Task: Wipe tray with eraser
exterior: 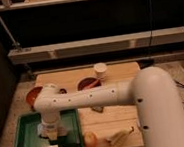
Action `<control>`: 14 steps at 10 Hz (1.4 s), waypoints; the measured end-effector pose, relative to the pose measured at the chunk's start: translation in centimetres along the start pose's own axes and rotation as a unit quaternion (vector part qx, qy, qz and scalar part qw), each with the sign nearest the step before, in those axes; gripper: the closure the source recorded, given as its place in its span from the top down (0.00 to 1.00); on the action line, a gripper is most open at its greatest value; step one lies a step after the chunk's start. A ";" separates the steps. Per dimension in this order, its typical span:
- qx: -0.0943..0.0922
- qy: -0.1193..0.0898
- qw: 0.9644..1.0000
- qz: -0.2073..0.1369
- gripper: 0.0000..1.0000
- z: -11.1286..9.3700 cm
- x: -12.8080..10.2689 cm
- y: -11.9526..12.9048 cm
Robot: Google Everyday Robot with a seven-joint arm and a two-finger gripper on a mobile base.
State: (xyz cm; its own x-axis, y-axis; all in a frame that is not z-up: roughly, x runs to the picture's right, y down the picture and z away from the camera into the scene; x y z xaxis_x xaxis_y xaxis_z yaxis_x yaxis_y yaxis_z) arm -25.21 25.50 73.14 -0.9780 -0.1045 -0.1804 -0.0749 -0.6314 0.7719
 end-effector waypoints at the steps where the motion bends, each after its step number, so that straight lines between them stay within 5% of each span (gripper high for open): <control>1: 0.000 -0.002 1.000 -0.013 0.00 0.1 1.2 -0.4; 3: 0.005 -0.014 0.999 -0.030 0.00 0.5 2.2 -1.4; 9: 0.037 -0.036 0.999 -0.010 0.00 2.9 -2.7 -3.8; 12: 0.027 -0.024 0.999 0.019 0.00 1.3 -5.1 -2.7; 14: 0.015 -0.016 1.000 0.017 0.00 -0.1 -3.7 -0.7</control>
State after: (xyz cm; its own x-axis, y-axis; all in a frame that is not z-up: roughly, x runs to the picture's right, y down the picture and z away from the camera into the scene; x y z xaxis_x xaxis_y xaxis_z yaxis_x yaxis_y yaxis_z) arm -21.50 26.30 73.22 -0.9858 -0.1003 -0.1343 -0.0470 -0.6038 0.7958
